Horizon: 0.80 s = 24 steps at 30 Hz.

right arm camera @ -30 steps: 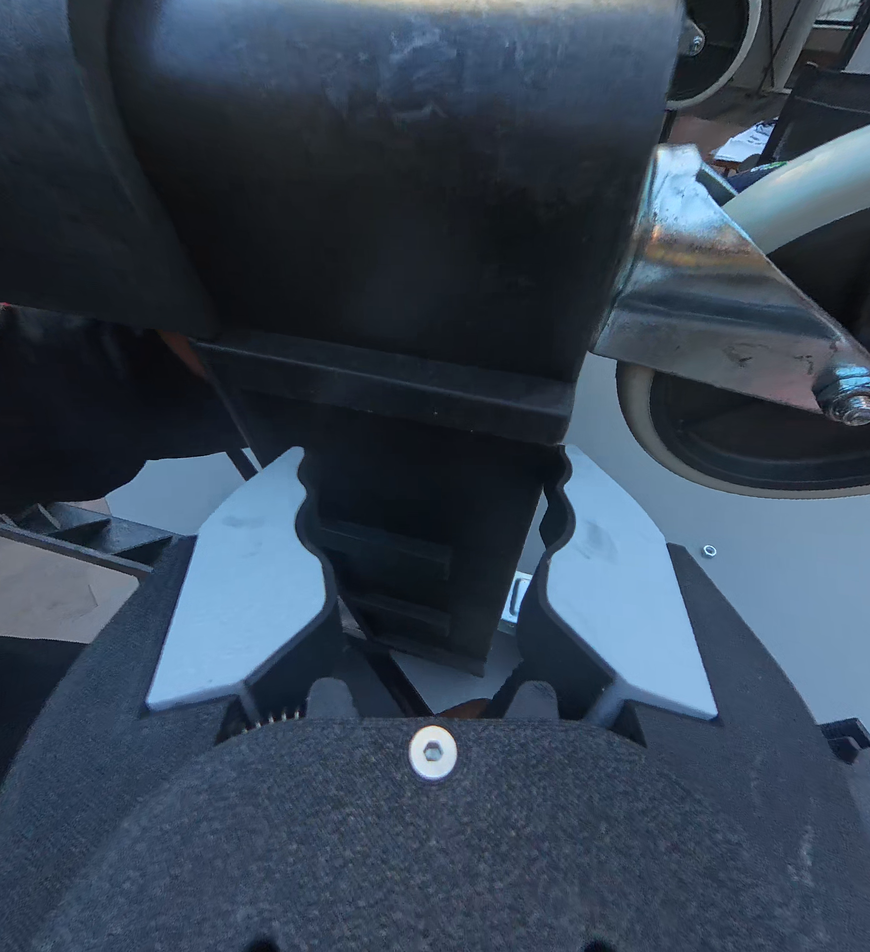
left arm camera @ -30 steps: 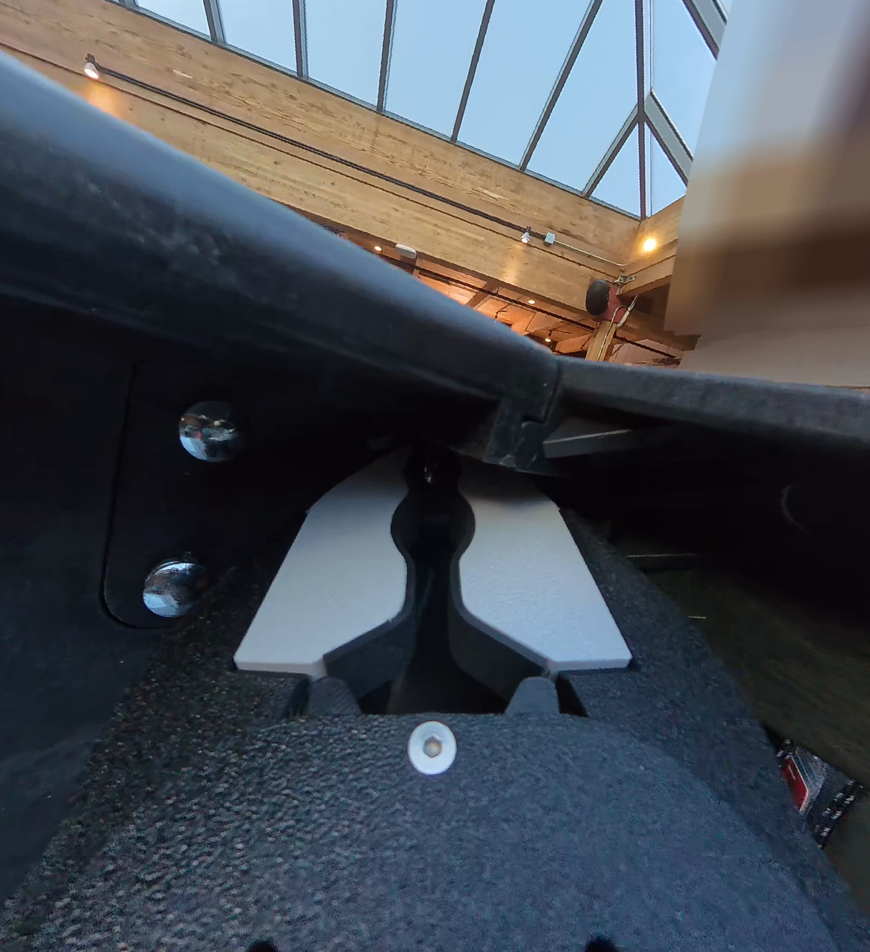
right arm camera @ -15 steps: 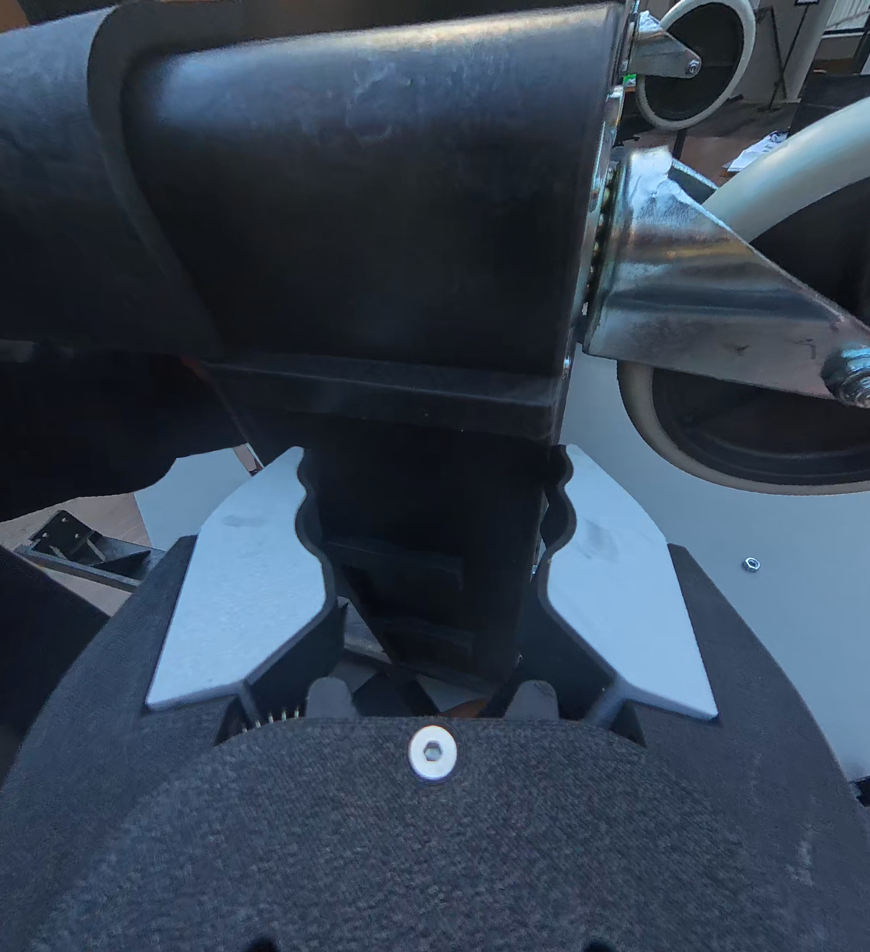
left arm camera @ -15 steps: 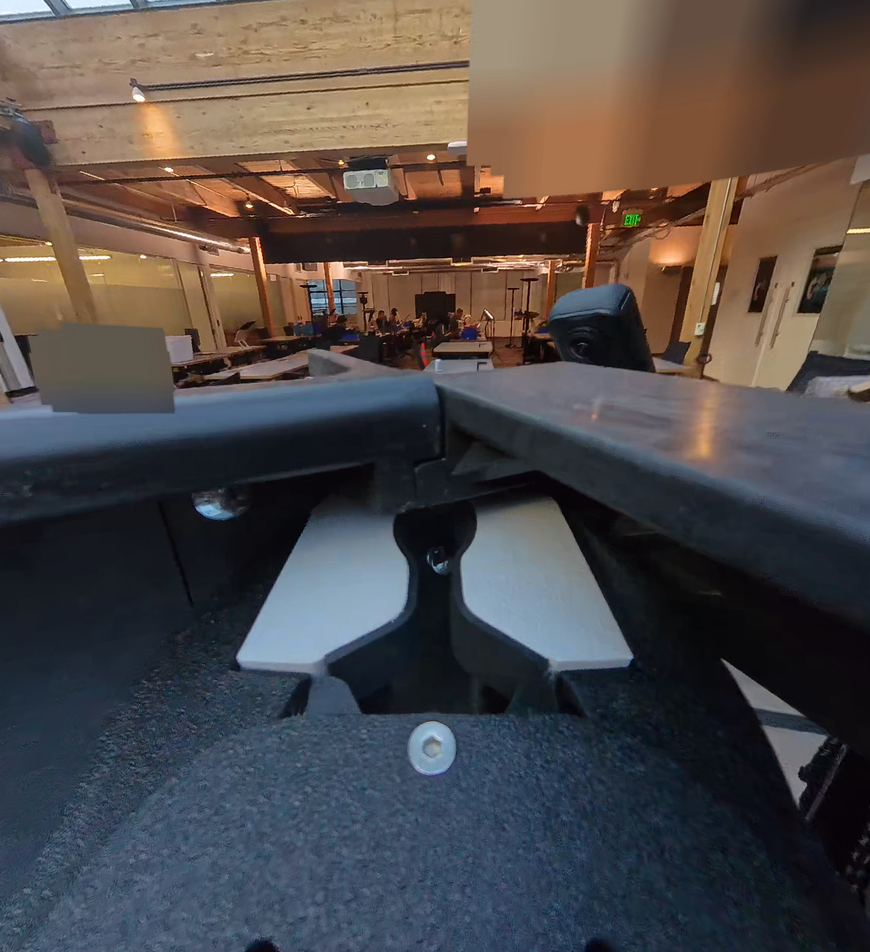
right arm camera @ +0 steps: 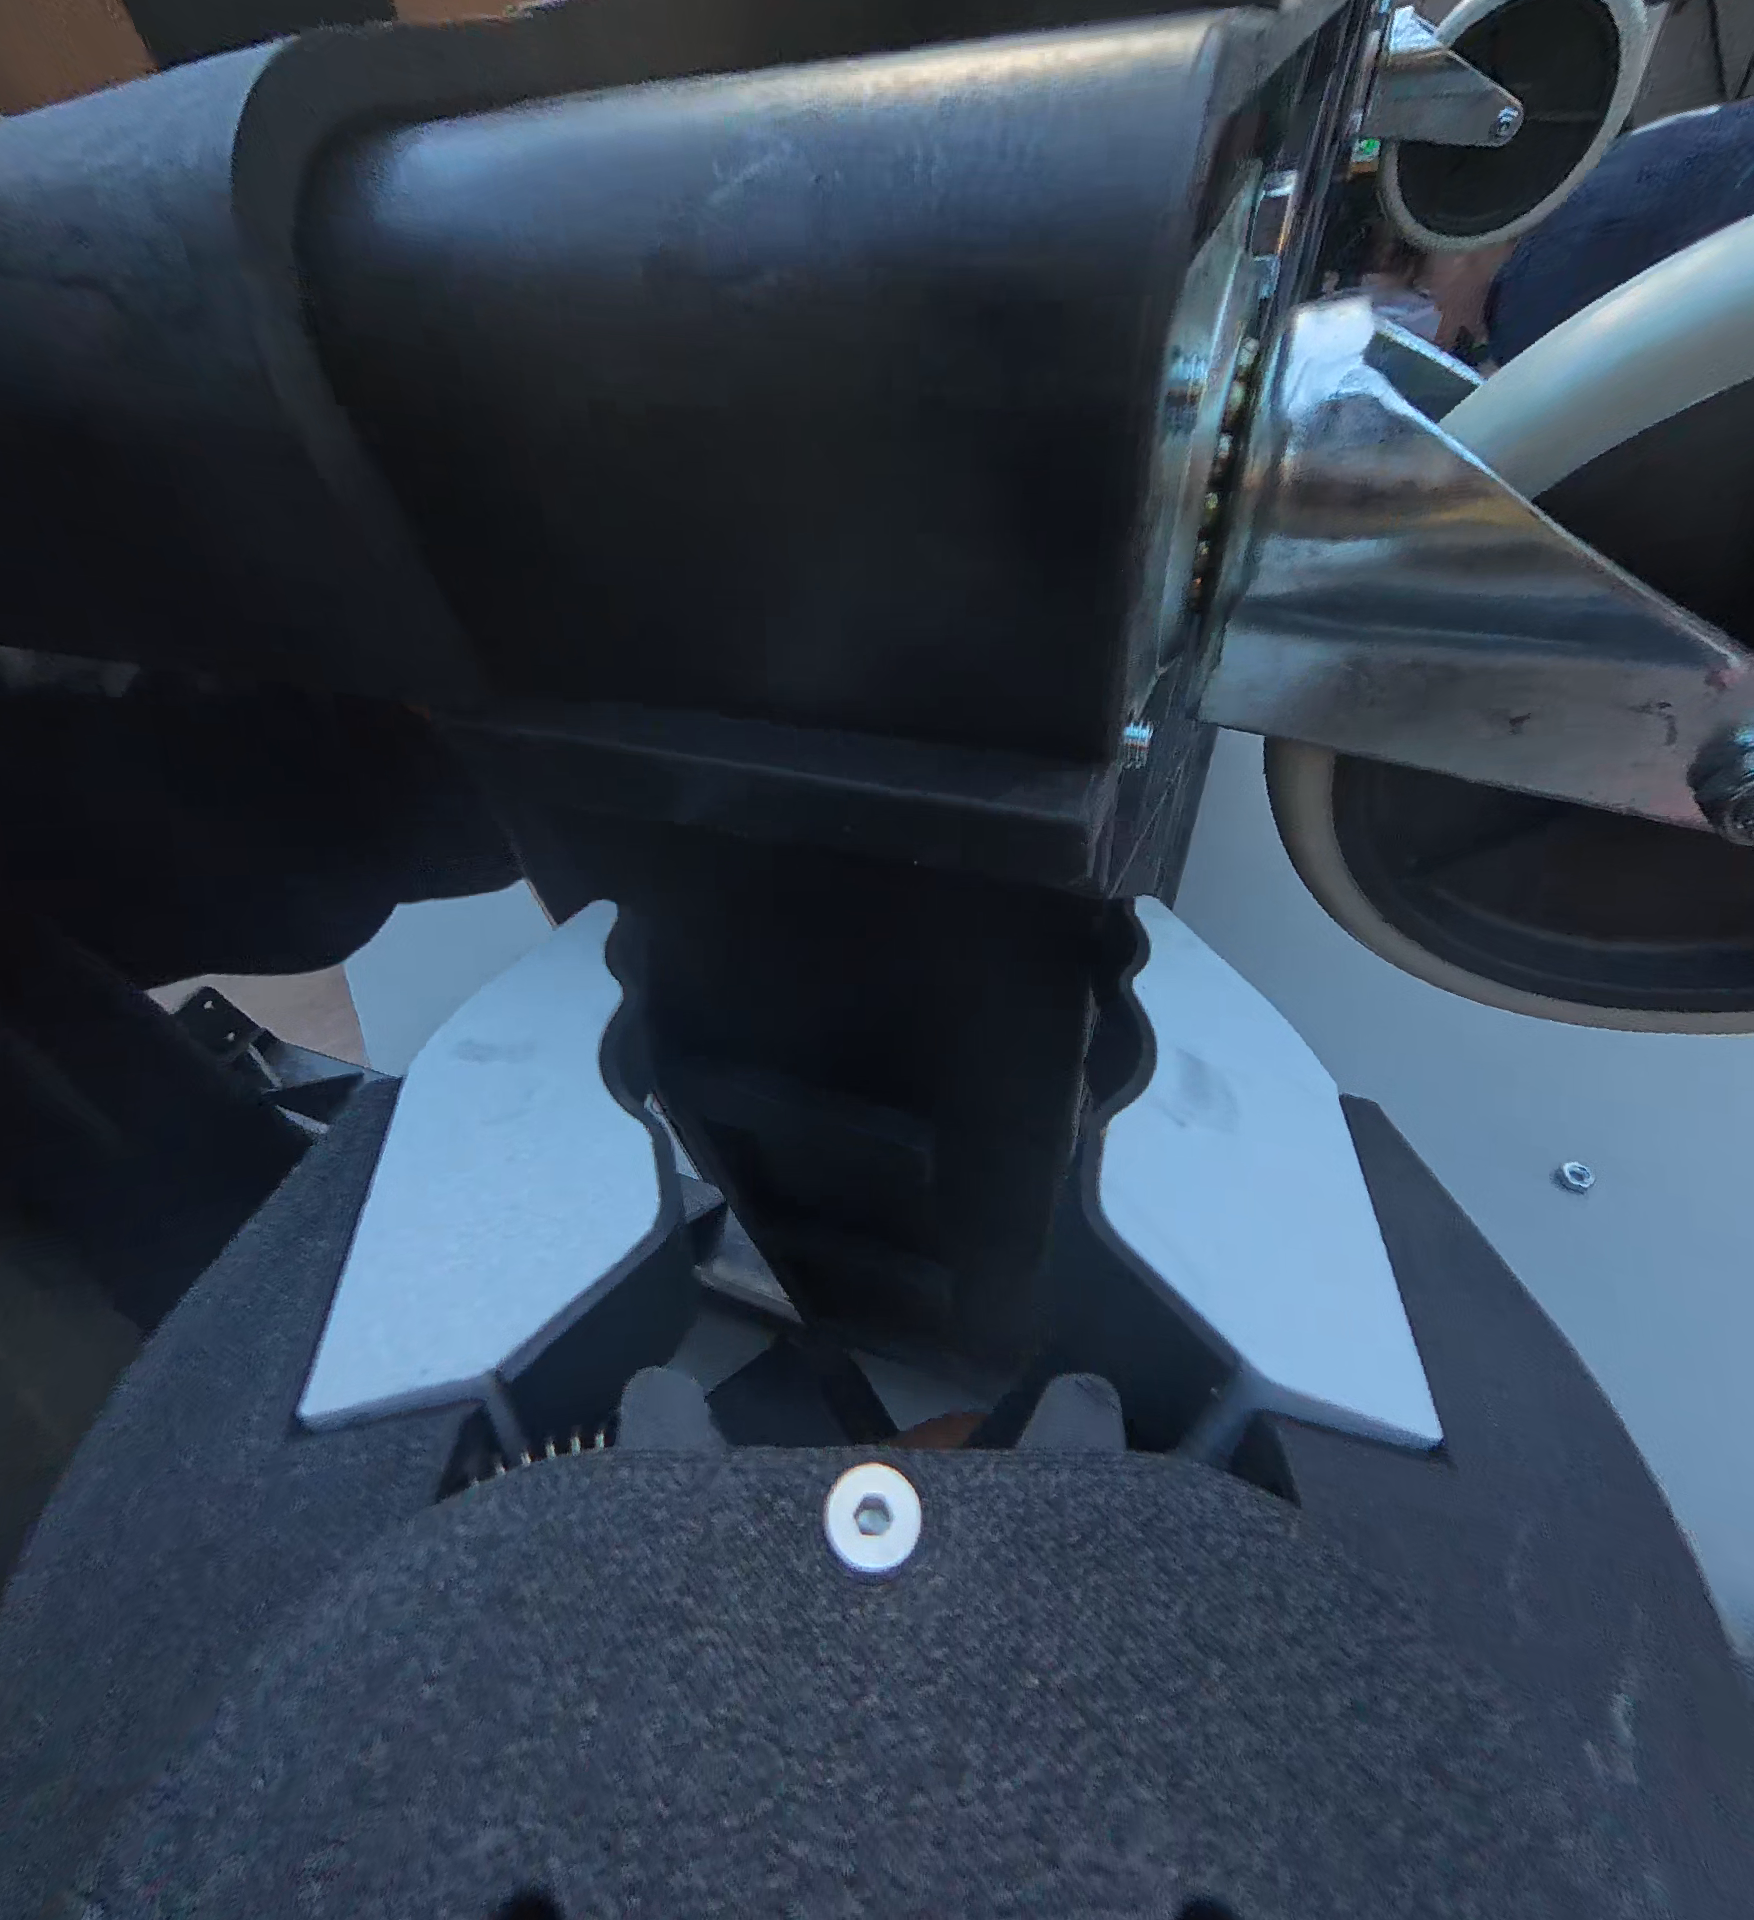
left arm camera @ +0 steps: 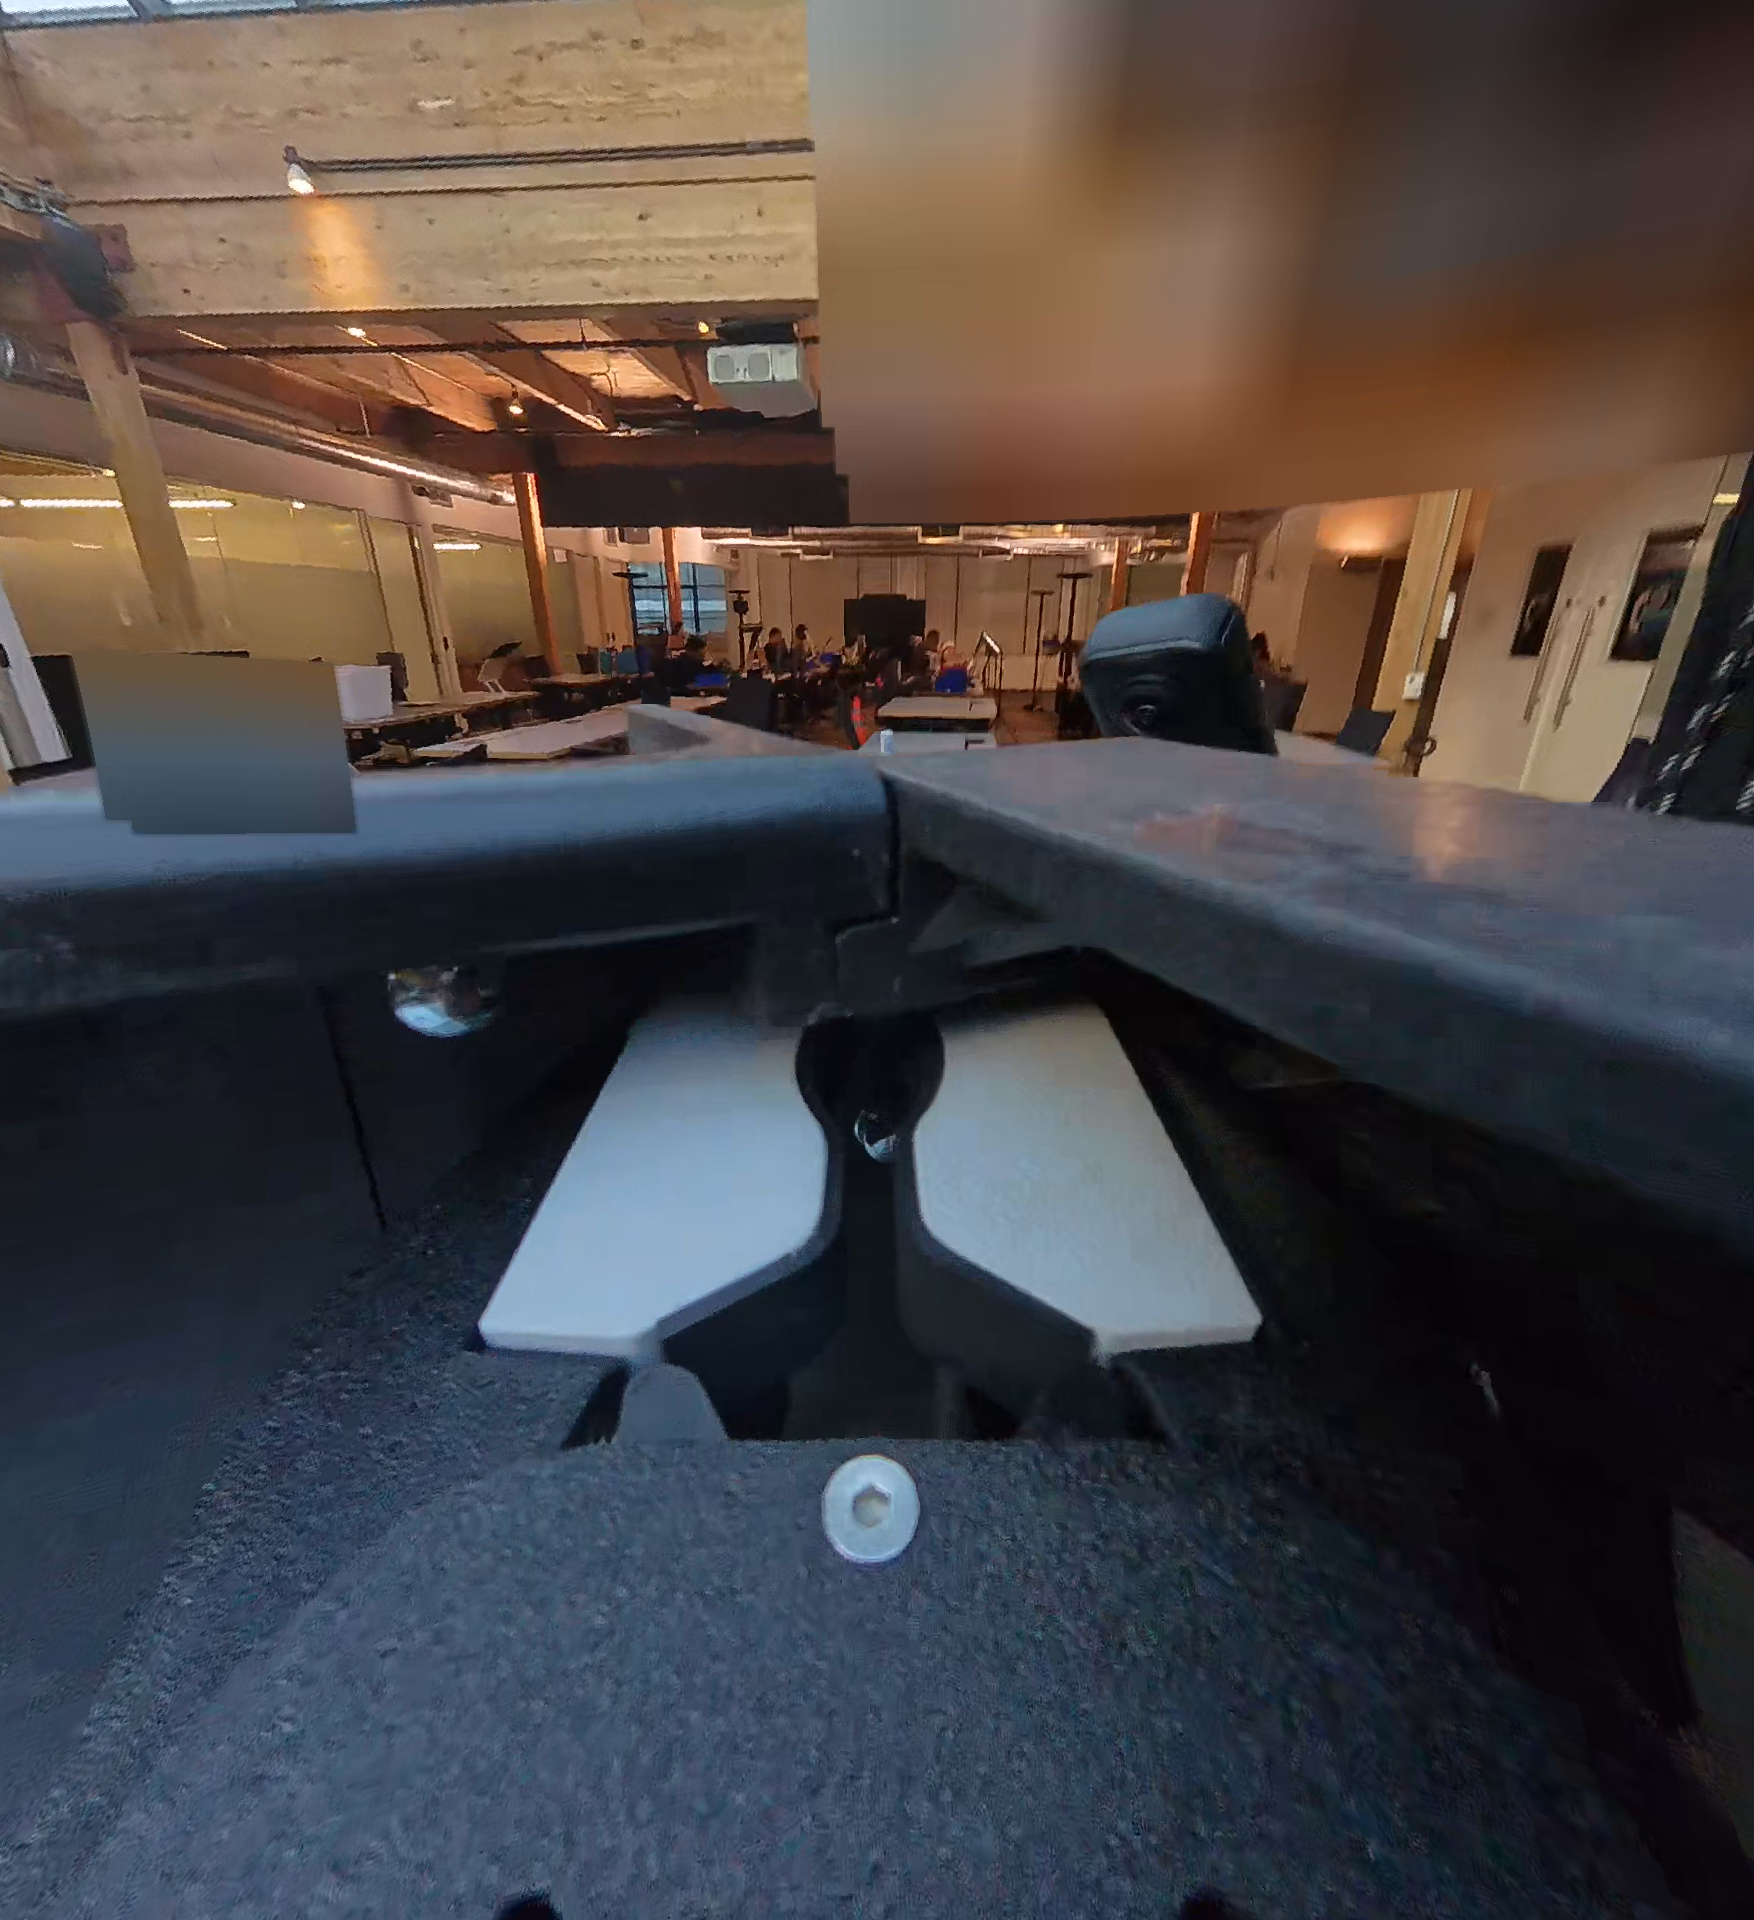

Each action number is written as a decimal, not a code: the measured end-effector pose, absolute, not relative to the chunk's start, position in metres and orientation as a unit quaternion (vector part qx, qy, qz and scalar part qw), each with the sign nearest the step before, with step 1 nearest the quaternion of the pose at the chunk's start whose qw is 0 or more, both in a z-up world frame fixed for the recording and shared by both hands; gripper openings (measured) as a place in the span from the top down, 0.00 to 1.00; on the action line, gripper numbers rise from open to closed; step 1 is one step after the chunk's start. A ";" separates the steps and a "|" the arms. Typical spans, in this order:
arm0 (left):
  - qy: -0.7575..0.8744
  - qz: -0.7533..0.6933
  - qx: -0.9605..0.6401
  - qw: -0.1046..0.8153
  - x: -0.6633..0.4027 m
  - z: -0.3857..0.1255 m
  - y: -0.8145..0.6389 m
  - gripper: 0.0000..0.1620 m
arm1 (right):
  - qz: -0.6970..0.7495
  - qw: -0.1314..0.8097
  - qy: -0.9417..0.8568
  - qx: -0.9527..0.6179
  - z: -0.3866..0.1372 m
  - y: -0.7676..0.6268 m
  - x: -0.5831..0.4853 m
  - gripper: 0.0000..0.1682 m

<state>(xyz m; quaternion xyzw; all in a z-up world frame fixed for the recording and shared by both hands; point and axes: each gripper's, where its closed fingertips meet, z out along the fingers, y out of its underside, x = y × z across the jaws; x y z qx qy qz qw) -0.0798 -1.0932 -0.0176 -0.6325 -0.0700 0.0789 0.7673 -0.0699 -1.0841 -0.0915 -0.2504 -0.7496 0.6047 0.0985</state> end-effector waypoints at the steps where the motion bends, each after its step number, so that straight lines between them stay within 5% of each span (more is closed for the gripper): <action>1: -0.077 0.074 -0.624 0.774 -0.080 -0.017 -1.094 1.00 | 0.610 0.094 -0.746 -0.250 -0.091 -1.085 -0.069 0.49; 24: -0.066 0.101 -0.630 0.767 -0.077 -0.017 -1.098 1.00 | 0.586 0.112 -0.769 -0.228 -0.094 -1.088 -0.066 0.46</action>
